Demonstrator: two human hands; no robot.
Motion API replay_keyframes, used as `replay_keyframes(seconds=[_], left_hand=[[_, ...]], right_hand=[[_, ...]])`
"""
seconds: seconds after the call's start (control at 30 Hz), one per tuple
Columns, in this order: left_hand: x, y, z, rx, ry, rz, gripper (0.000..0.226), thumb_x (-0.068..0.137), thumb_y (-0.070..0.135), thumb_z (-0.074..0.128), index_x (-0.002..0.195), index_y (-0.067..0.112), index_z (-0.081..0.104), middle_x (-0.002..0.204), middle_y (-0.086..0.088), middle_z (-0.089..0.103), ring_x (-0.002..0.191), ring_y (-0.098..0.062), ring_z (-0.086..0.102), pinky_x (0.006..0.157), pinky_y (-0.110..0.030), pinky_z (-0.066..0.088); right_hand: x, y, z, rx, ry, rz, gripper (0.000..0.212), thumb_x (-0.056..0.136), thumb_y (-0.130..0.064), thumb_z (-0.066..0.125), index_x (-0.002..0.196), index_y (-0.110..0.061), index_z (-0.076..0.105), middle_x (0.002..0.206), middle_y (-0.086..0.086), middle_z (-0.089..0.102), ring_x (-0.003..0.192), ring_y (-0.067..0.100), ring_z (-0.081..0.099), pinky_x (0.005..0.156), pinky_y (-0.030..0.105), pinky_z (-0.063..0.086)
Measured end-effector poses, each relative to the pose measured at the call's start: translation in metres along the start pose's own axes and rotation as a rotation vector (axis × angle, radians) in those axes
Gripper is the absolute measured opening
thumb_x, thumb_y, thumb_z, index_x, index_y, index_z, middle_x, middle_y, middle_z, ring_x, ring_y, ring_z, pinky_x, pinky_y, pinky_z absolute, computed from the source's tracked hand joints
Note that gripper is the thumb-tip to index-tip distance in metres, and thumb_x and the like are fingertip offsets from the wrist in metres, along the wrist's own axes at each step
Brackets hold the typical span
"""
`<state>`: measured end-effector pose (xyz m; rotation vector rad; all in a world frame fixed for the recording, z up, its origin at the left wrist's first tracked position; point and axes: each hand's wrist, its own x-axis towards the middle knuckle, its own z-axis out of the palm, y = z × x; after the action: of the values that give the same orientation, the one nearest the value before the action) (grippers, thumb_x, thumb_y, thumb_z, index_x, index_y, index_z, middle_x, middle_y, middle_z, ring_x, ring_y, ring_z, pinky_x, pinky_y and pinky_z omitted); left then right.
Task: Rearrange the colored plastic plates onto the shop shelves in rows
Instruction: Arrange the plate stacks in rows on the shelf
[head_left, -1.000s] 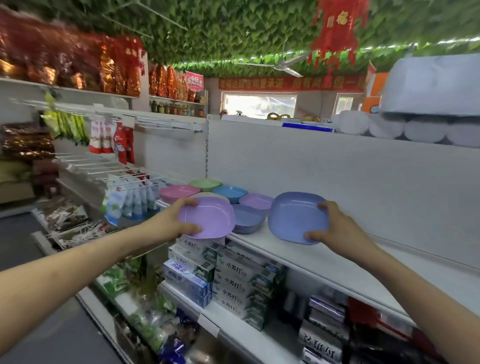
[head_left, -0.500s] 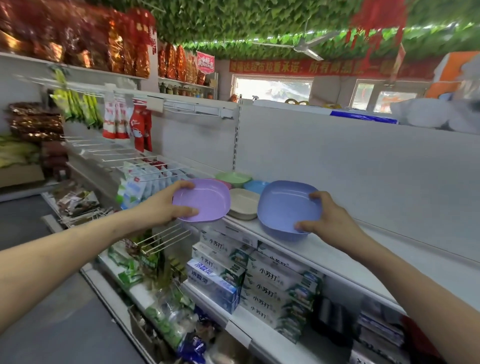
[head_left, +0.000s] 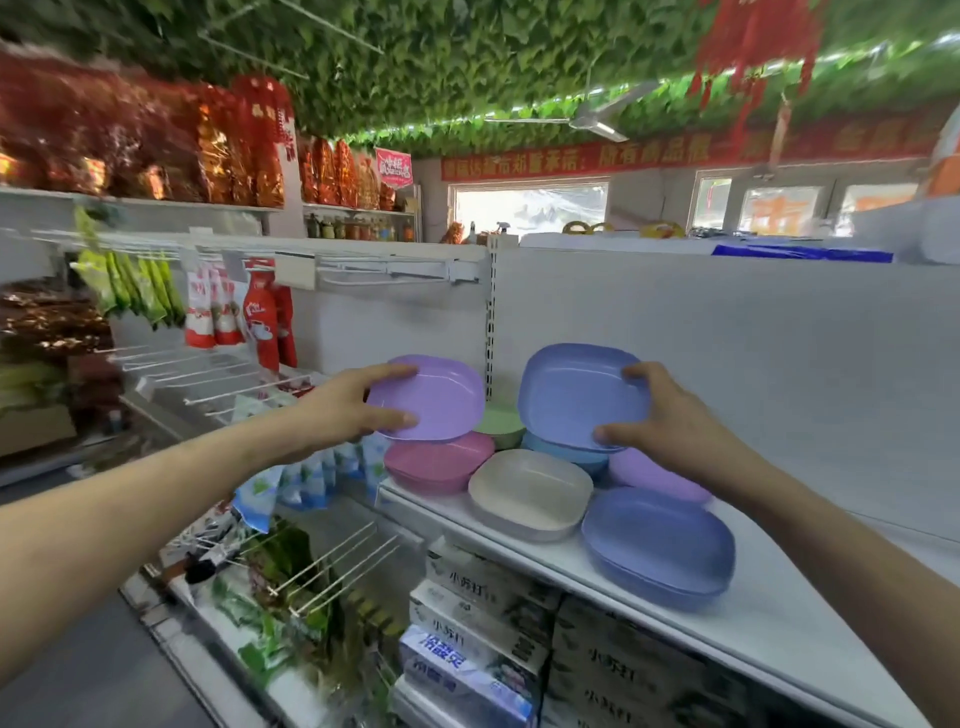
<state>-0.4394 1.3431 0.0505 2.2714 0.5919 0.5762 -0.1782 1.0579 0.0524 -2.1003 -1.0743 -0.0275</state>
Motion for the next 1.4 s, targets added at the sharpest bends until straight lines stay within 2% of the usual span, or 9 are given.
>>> replay_keyframes(seconds=[0.2, 0.37, 0.47, 0.63, 0.77, 0.9, 1.13, 1.3, 1.4], left_hand=[[0.054, -0.023, 0.016, -0.064, -0.118, 0.03, 0.065, 0.085, 0.037, 0.083, 0.144, 0.044, 0.055, 0.117, 0.002, 0.061, 0.072, -0.015, 0.055, 0.057, -0.022, 0.046], [0.1, -0.027, 0.044, -0.187, -0.247, 0.087, 0.065, 0.084, 0.03, 0.084, 0.142, 0.041, 0.057, 0.095, 0.002, 0.06, 0.063, -0.015, 0.047, 0.055, -0.027, 0.041], [0.117, -0.026, 0.061, -0.174, -0.295, 0.165, 0.065, 0.085, 0.028, 0.083, 0.143, 0.039, 0.056, 0.08, -0.003, 0.055, 0.053, -0.012, 0.045, 0.05, -0.024, 0.039], [0.121, -0.029, 0.095, -0.193, -0.329, 0.25, 0.067, 0.087, 0.029, 0.081, 0.146, 0.037, 0.051, 0.086, 0.005, 0.05, 0.056, -0.01, 0.05, 0.052, -0.023, 0.043], [0.12, -0.025, 0.108, -0.213, -0.376, 0.265, 0.065, 0.088, 0.029, 0.08, 0.145, 0.038, 0.051, 0.089, 0.001, 0.053, 0.058, -0.011, 0.052, 0.051, -0.022, 0.044], [0.127, -0.019, 0.113, -0.238, -0.373, 0.279, 0.065, 0.085, 0.033, 0.082, 0.143, 0.041, 0.052, 0.091, 0.0, 0.056, 0.064, -0.016, 0.057, 0.055, -0.028, 0.046], [0.123, -0.01, 0.111, -0.259, -0.341, 0.28, 0.064, 0.088, 0.028, 0.08, 0.144, 0.039, 0.052, 0.098, 0.001, 0.058, 0.055, -0.009, 0.052, 0.056, -0.028, 0.046], [0.122, -0.014, 0.1, -0.233, -0.314, 0.26, 0.065, 0.088, 0.03, 0.08, 0.145, 0.04, 0.051, 0.096, 0.002, 0.056, 0.059, -0.014, 0.046, 0.054, -0.026, 0.044], [0.124, -0.016, 0.092, -0.209, -0.289, 0.249, 0.065, 0.088, 0.03, 0.08, 0.145, 0.038, 0.05, 0.093, -0.001, 0.057, 0.06, -0.015, 0.048, 0.054, -0.028, 0.044]], right_hand=[[0.003, 0.01, 0.002, -0.061, 0.04, 0.112, 0.083, 0.079, -0.034, 0.086, 0.147, -0.027, 0.039, 0.132, -0.006, 0.05, 0.111, 0.02, 0.05, 0.092, 0.038, 0.044], [-0.018, 0.015, -0.01, -0.092, 0.098, 0.264, 0.082, 0.08, -0.034, 0.087, 0.147, -0.029, 0.04, 0.134, -0.002, 0.05, 0.115, 0.023, 0.053, 0.094, 0.041, 0.048], [-0.037, 0.018, -0.01, -0.134, 0.088, 0.327, 0.084, 0.078, -0.037, 0.087, 0.147, -0.032, 0.04, 0.135, -0.003, 0.05, 0.119, 0.021, 0.053, 0.094, 0.038, 0.045], [-0.079, 0.029, -0.014, -0.075, 0.115, 0.443, 0.084, 0.075, -0.042, 0.09, 0.145, -0.039, 0.043, 0.14, -0.008, 0.048, 0.128, 0.017, 0.05, 0.1, 0.039, 0.047], [-0.11, 0.034, -0.021, -0.073, 0.04, 0.51, 0.085, 0.075, -0.04, 0.091, 0.146, -0.039, 0.045, 0.145, -0.011, 0.045, 0.131, 0.014, 0.05, 0.101, 0.036, 0.047], [-0.117, 0.036, -0.022, -0.157, -0.01, 0.518, 0.087, 0.076, -0.041, 0.089, 0.15, -0.037, 0.044, 0.145, -0.016, 0.045, 0.129, 0.011, 0.048, 0.1, 0.032, 0.044], [-0.101, 0.037, -0.022, -0.343, -0.164, 0.521, 0.091, 0.074, -0.053, 0.086, 0.153, -0.031, 0.047, 0.147, -0.013, 0.052, 0.129, 0.012, 0.051, 0.111, 0.034, 0.041], [-0.09, 0.037, -0.014, -0.53, -0.357, 0.555, 0.083, 0.079, -0.065, 0.076, 0.152, -0.04, 0.047, 0.153, -0.009, 0.048, 0.135, 0.018, 0.049, 0.112, 0.037, 0.039], [-0.09, 0.036, -0.013, -0.537, -0.379, 0.537, 0.08, 0.08, -0.065, 0.074, 0.152, -0.042, 0.047, 0.155, -0.009, 0.047, 0.136, 0.018, 0.049, 0.112, 0.038, 0.039]])
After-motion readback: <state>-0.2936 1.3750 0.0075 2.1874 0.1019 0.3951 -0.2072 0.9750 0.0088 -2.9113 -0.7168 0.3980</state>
